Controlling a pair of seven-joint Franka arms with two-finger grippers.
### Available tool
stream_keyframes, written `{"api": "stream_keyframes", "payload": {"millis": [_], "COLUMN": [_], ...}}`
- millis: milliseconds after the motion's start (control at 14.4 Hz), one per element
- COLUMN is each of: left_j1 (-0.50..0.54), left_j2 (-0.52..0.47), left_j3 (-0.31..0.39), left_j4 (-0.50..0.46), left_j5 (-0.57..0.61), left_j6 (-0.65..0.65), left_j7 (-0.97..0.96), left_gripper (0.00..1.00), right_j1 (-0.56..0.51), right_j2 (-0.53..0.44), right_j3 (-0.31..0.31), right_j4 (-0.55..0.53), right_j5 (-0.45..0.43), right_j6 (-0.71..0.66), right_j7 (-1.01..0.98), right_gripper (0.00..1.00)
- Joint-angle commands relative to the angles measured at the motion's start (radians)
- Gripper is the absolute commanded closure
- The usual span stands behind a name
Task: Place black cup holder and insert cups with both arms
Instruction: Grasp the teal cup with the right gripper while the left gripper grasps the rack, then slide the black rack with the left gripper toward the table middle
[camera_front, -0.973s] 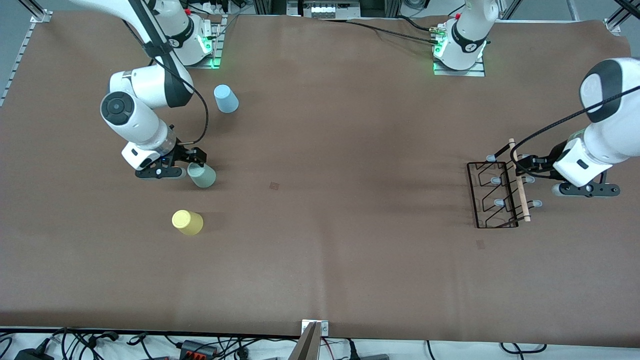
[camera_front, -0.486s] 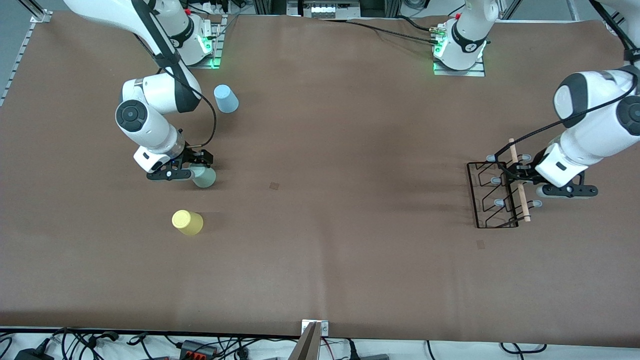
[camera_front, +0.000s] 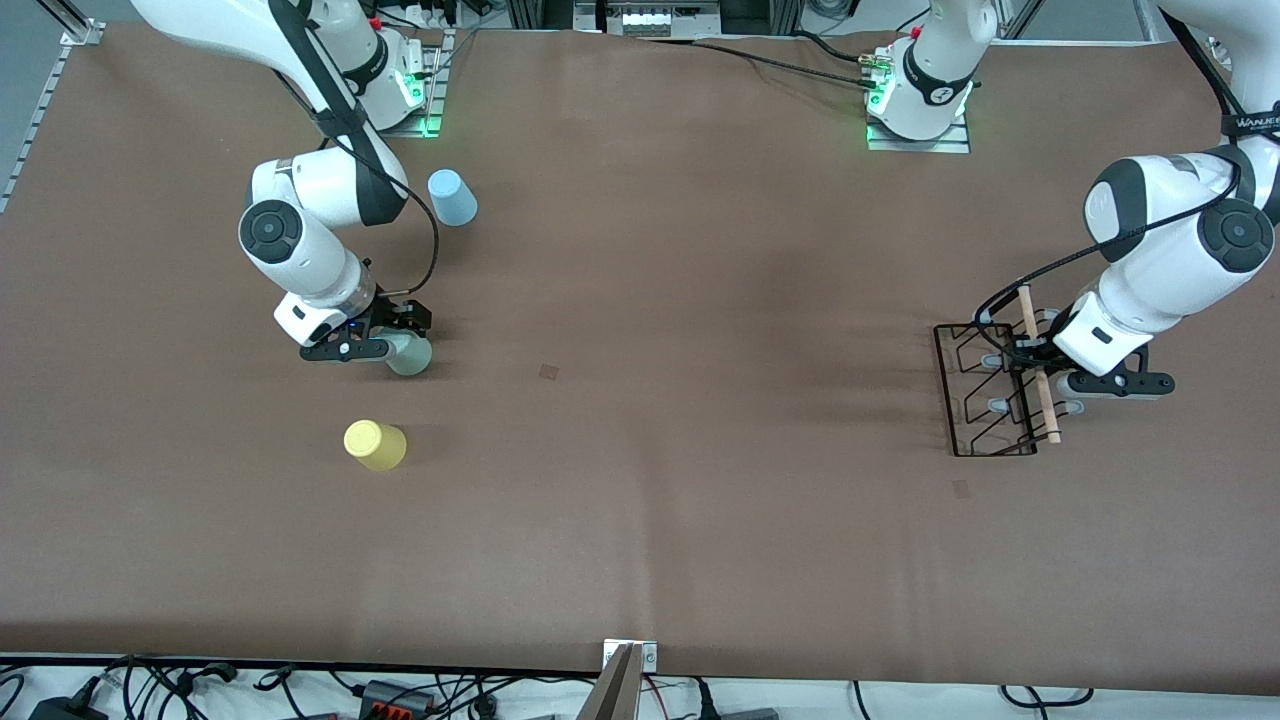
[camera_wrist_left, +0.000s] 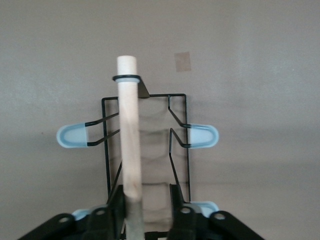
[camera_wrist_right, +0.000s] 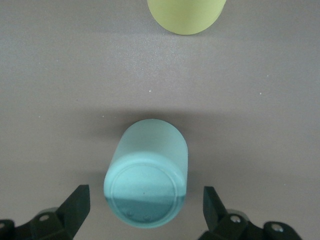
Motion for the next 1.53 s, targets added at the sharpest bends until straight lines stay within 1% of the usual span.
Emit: {"api": "stream_keyframes", "payload": {"millis": [0,69,139,208,417,556,625,764,834,973,1112,1181,1320,1459], "left_j1": [0.015,0.017,0.017,0.017,0.017,0.016,0.003,-0.020,-0.035,-0.069,-0.118,-0.156,-0.263,-0.372], "left_j2": [0.017,0.017,0.015,0.015,-0.002,-0.012,-0.011,-0.002,0.000,-0.002,0.009,0.020,0.049,0.124], "left_j3": [-0.005,-0.005,-0.005,-0.003,-0.005,-0.017,-0.023,-0.057,-0.081,-0.144,-0.202,-0.216,-0.219,-0.219], "left_j4": [0.007,0.007,0.009,0.015,0.042,0.107,0.166,0.274,0.300,0.309,0.309,0.312,0.328,0.393], "left_j5": [0.016,0.016,0.016,0.016,0.016,0.018,0.016,0.016,0.015,0.015,0.015,0.015,0.015,0.016], "left_j6": [0.015,0.013,0.013,0.013,-0.003,-0.097,-0.178,-0.307,-0.339,-0.344,-0.338,-0.335,-0.335,-0.335], "left_j7": [-0.008,-0.008,-0.008,-0.008,-0.007,-0.008,-0.008,-0.015,-0.031,-0.102,-0.174,-0.229,-0.390,-0.574], "left_gripper": [0.91,0.92,0.97,0.99,0.99,0.99,0.99,0.99,0.99,0.99,0.99,0.99,0.99,0.99], "right_j1": [0.010,0.010,0.010,0.010,0.010,0.010,0.010,0.010,0.010,0.007,0.008,0.008,0.008,0.007], "right_j2": [0.000,0.000,0.000,0.000,-0.008,-0.010,-0.010,-0.010,-0.008,-0.004,0.000,0.004,0.006,0.006], "right_j3": [-0.006,-0.006,-0.006,-0.006,-0.006,-0.006,-0.006,-0.006,-0.006,-0.008,-0.006,-0.006,-0.006,-0.008], "right_j4": [-0.014,-0.014,-0.012,-0.012,-0.014,-0.014,-0.014,-0.012,-0.012,-0.014,-0.012,-0.014,-0.012,-0.014], "right_j5": [0.003,0.003,0.003,0.003,0.003,0.003,0.003,0.003,0.003,0.003,0.003,0.003,0.003,0.003], "right_j6": [0.026,0.026,0.026,0.026,0.020,0.020,0.020,0.020,0.020,0.023,0.029,0.030,0.032,0.035], "right_j7": [0.010,0.010,0.010,0.010,0.009,0.009,0.009,0.009,0.010,0.009,0.010,0.010,0.010,0.010], "right_gripper": [0.00,0.00,0.00,0.00,0.00,0.00,0.00,0.00,0.00,0.00,0.00,0.00,0.00,0.00]}}
